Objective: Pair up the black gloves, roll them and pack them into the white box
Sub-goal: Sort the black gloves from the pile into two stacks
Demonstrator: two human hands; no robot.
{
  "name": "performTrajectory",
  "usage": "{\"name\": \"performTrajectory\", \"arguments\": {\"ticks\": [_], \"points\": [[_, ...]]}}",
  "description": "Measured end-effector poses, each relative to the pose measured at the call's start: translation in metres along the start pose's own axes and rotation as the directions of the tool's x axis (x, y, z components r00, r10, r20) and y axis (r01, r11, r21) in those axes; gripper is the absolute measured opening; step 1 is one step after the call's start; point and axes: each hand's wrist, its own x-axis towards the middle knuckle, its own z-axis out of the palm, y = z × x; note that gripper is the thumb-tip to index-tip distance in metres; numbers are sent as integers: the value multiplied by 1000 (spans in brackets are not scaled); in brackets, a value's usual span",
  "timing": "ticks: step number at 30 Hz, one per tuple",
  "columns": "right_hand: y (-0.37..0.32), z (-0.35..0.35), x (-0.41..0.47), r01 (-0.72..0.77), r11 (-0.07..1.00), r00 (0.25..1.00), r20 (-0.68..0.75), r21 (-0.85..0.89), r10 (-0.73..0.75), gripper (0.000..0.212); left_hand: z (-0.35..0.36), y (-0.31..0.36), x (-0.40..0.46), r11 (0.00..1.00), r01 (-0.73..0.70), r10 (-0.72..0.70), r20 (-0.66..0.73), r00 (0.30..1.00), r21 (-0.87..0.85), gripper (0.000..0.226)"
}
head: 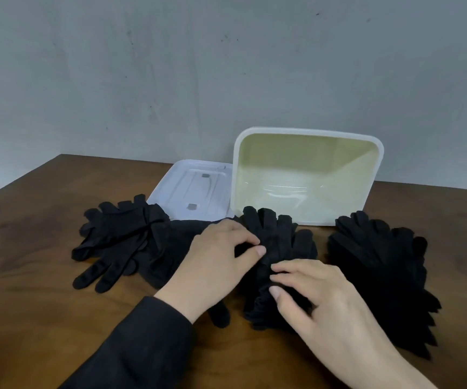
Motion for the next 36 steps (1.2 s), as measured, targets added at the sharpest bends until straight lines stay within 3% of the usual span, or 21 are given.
{"name": "performTrajectory", "arguments": {"ticks": [3,7,12,19,25,28,31,33,36], "points": [[1,-9,7,60,997,998,-1,47,-60,39,4,-1,1,994,24,-31,63,998,109,36],[16,-9,29,-53,955,999,5,293,54,31,5,1,2,996,-50,50,-2,999,76,39],[29,8,26,-109,955,986,155,276,68,25,7,2,16,985,-94,90,37,995,147,45],[29,11,22,-133,944,983,158,301,88,26,20,0,42,992,-109,98,136,986,70,48],[28,11,24,-98,964,987,151,245,62,31,16,-10,43,998,-65,65,-65,996,-3,39],[28,8,23,-83,967,979,200,242,34,40,-3,-7,36,995,15,-37,-220,975,-100,30],[29,7,22,-99,960,969,246,263,32,45,-46,-27,26,972,133,-206,-428,880,-195,21],[28,8,22,-94,961,970,243,259,29,48,-71,-54,18,956,263,-293,-411,863,-129,15],[28,9,23,-91,963,971,237,254,29,46,-82,-82,5,914,402,-377,-248,892,58,12]]}}
